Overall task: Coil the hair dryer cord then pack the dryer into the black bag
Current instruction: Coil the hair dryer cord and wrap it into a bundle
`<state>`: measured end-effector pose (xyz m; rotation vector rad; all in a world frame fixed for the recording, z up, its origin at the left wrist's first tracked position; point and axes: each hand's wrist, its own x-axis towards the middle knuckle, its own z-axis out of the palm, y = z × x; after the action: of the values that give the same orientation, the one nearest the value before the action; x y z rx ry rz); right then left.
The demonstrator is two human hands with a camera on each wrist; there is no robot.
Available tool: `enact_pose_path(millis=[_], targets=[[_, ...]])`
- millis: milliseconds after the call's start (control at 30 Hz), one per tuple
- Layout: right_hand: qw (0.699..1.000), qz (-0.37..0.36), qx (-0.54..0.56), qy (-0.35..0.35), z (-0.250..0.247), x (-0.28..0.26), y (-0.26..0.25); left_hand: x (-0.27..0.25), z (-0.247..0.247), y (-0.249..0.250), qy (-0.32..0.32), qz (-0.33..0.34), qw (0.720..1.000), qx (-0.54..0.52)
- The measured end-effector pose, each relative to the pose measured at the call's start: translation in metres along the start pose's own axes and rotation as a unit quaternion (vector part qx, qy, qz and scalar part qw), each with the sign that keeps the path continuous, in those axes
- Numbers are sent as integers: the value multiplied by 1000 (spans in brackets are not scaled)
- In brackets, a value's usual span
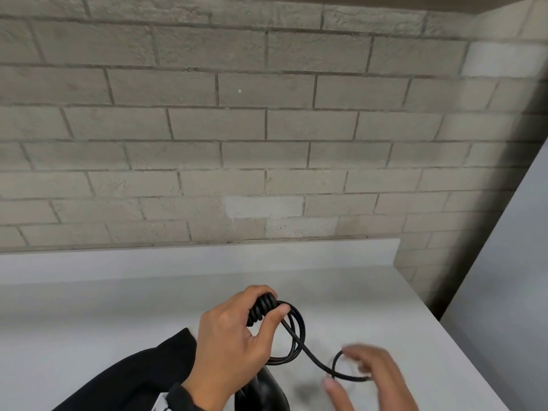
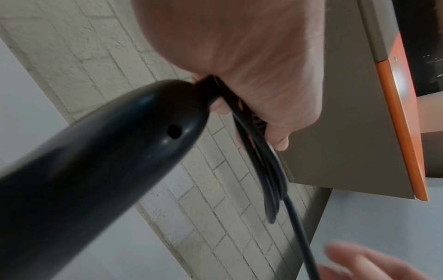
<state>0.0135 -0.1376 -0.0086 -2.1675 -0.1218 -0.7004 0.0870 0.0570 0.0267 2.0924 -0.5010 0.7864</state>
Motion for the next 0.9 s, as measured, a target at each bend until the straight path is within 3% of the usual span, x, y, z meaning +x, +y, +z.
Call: enact_pose_path(millis=[100, 200, 367, 467, 600, 900], targets=[[991, 45, 19, -127, 19, 8, 2, 1, 2, 4, -12, 5, 1000, -2], [982, -10, -59, -180, 19, 13, -2, 1, 1, 4, -27, 3, 1000, 9], [985, -147, -82, -35, 2, 27, -14, 3, -3, 0, -40, -3, 999, -31], [977, -205, -45, -23, -15, 42, -27, 2, -5, -2, -64, 14, 996, -58], [980, -196, -10, -37, -30, 64, -38, -1, -8, -5, -84, 58, 991, -84], [981, -147, 105, -74, -24, 78, -57, -6, 0, 3, -39, 109, 986, -121]])
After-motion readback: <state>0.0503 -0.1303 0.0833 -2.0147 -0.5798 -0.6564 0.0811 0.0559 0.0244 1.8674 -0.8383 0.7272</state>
